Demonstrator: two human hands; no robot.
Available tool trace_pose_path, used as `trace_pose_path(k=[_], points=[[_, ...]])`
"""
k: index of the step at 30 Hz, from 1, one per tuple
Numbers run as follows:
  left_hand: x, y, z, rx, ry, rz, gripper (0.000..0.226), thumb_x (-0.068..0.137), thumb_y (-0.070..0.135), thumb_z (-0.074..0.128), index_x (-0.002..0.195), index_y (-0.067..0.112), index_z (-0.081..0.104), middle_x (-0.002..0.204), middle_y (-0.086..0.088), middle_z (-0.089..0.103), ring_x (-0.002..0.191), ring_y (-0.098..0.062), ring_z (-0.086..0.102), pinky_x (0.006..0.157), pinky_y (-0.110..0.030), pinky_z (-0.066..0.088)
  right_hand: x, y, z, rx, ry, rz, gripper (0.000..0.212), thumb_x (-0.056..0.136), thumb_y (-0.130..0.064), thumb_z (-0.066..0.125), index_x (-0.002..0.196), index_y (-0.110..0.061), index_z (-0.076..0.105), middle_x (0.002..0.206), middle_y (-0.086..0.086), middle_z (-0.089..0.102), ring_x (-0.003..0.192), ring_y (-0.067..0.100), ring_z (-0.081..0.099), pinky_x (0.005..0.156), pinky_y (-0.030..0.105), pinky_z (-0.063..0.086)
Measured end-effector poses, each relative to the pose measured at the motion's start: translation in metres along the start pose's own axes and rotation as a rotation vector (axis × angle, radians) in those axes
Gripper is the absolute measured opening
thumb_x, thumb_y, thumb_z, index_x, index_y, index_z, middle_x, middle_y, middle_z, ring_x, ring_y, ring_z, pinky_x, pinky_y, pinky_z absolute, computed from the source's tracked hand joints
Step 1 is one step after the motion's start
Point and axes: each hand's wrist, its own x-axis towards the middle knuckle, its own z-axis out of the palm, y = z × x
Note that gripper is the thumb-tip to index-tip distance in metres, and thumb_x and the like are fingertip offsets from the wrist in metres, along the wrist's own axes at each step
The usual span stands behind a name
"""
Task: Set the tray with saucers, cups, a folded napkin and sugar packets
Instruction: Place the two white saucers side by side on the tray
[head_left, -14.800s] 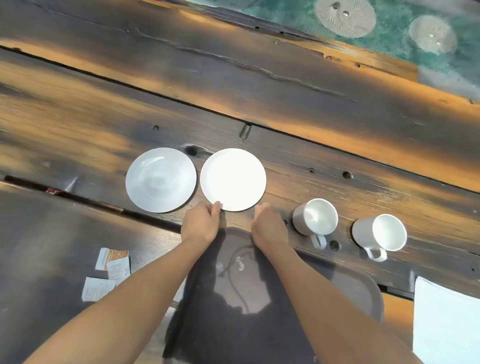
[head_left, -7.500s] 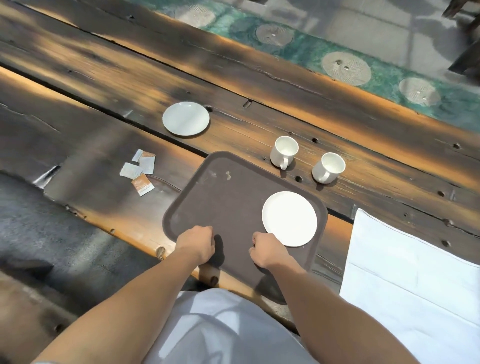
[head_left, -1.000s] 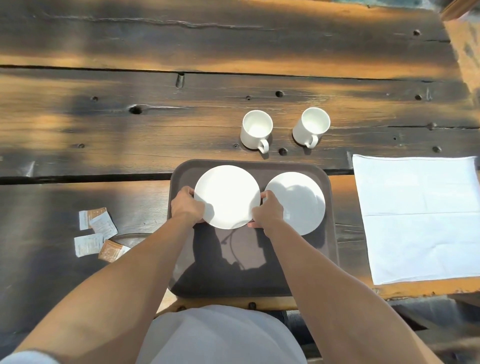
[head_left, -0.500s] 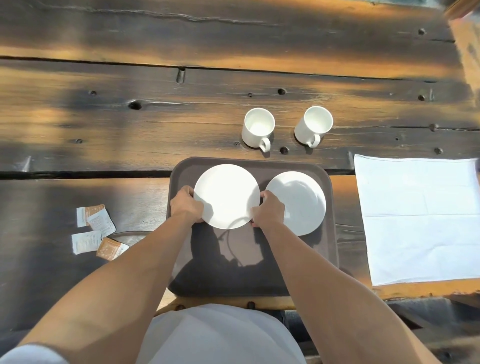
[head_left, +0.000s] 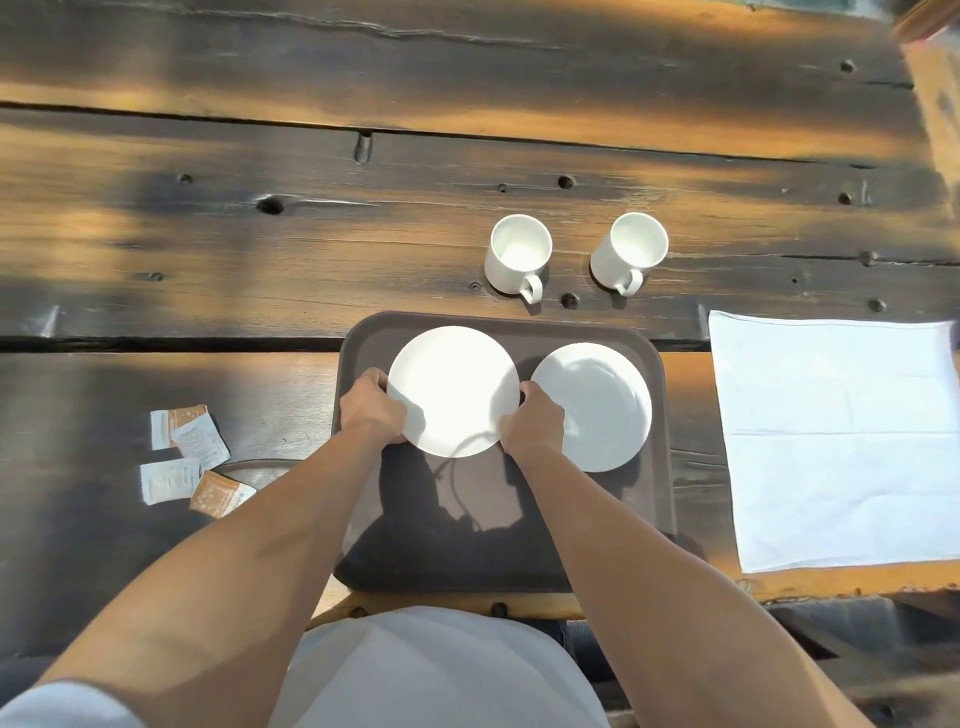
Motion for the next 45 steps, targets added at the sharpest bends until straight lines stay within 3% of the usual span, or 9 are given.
trace_pose_path(k=[4, 10, 18, 25, 31, 35, 38, 42, 45], points=[[0.002, -0.002, -0.002, 0.05, 0.006, 0.028, 0.03, 0.076, -0.002, 0.065, 0.095, 0.019, 0.055, 0.102, -0.008, 0.06, 0.089, -0.03, 0.054, 0.07, -0.04, 0.061, -0.004, 0.0, -0.001, -0.006, -0.002, -0.022, 0.032, 0.085, -0.006, 0.053, 0.116, -0.016, 0.057, 0.103, 0.008, 0.066, 0.092, 0.027, 0.057, 0.079, 0.036, 0.047], [-0.003, 0.0, -0.003, 0.033, -0.013, 0.029, 0.029, 0.078, -0.003, 0.064, 0.092, 0.02, 0.054, 0.102, -0.009, 0.058, 0.088, -0.03, 0.053, 0.05, -0.033, 0.057, -0.005, 0.0, -0.008, -0.063, -0.023, -0.049, 0.027, 0.085, -0.006, 0.05, 0.107, -0.016, 0.06, 0.098, 0.007, 0.066, 0.085, 0.025, 0.054, 0.073, 0.034, 0.042], [-0.008, -0.006, 0.001, 0.098, -0.003, 0.054, 0.031, 0.075, 0.001, 0.072, 0.095, 0.017, 0.056, 0.104, -0.009, 0.062, 0.09, -0.029, 0.053, 0.074, -0.038, 0.059, -0.011, 0.003, -0.012, -0.09, -0.031, -0.071, 0.033, 0.086, -0.004, 0.045, 0.114, -0.017, 0.058, 0.101, 0.008, 0.065, 0.086, 0.026, 0.053, 0.082, 0.04, 0.051], [-0.016, -0.003, -0.002, 0.246, 0.01, 0.101, 0.042, 0.08, 0.0, 0.067, 0.118, 0.016, 0.06, 0.12, -0.014, 0.062, 0.101, -0.033, 0.059, 0.068, -0.033, 0.053, -0.016, 0.012, -0.015, -0.09, -0.083, -0.126, 0.048, 0.089, -0.006, 0.05, 0.136, -0.018, 0.047, 0.117, 0.01, 0.063, 0.112, 0.033, 0.058, 0.093, 0.04, 0.047], [-0.039, 0.013, 0.003, 0.358, 0.023, 0.096, 0.055, 0.085, 0.008, 0.056, 0.137, 0.011, 0.037, 0.125, -0.02, 0.053, 0.109, -0.041, 0.058, 0.078, -0.046, 0.06, -0.021, 0.02, -0.027, -0.043, -0.101, -0.165, 0.051, 0.087, -0.008, 0.052, 0.136, -0.019, 0.051, 0.109, 0.009, 0.066, 0.099, 0.028, 0.059, 0.08, 0.032, 0.045], [-0.061, 0.022, 0.009, 0.45, -0.01, 0.095, 0.065, 0.088, 0.015, 0.056, 0.145, 0.007, 0.027, 0.134, -0.021, 0.047, 0.116, -0.042, 0.054, 0.074, -0.041, 0.058, -0.024, 0.032, -0.042, -0.05, -0.103, -0.16, 0.055, 0.089, -0.011, 0.054, 0.143, -0.017, 0.046, 0.126, 0.012, 0.062, 0.116, 0.032, 0.057, 0.092, 0.034, 0.044], [-0.078, 0.028, 0.012, 0.556, -0.021, 0.139, 0.059, 0.089, 0.017, 0.053, 0.143, 0.007, 0.031, 0.132, -0.019, 0.048, 0.111, -0.038, 0.057, 0.062, -0.035, 0.055, -0.026, 0.043, -0.056, -0.037, -0.092, -0.147, 0.053, 0.09, -0.012, 0.056, 0.142, -0.016, 0.047, 0.131, 0.011, 0.059, 0.118, 0.031, 0.057, 0.091, 0.029, 0.043], [-0.099, 0.041, 0.017, 0.629, -0.065, 0.231, 0.043, 0.087, 0.015, 0.049, 0.129, 0.006, 0.048, 0.107, -0.014, 0.055, 0.095, -0.032, 0.06, 0.077, -0.039, 0.059, -0.029, 0.051, -0.077, -0.156, -0.099, -0.13, 0.038, 0.091, -0.018, 0.057, 0.129, -0.012, 0.055, 0.127, 0.011, 0.059, 0.114, 0.032, 0.058, 0.095, 0.032, 0.049], [-0.114, 0.053, 0.022, 0.675, -0.095, 0.305, 0.037, 0.088, 0.016, 0.048, 0.123, 0.008, 0.057, 0.105, -0.012, 0.057, 0.087, -0.031, 0.058, 0.075, -0.037, 0.058, -0.034, 0.058, -0.09, -0.204, -0.109, -0.136, 0.034, 0.092, -0.019, 0.054, 0.124, -0.009, 0.058, 0.123, 0.013, 0.06, 0.109, 0.034, 0.062, 0.095, 0.04, 0.053]])
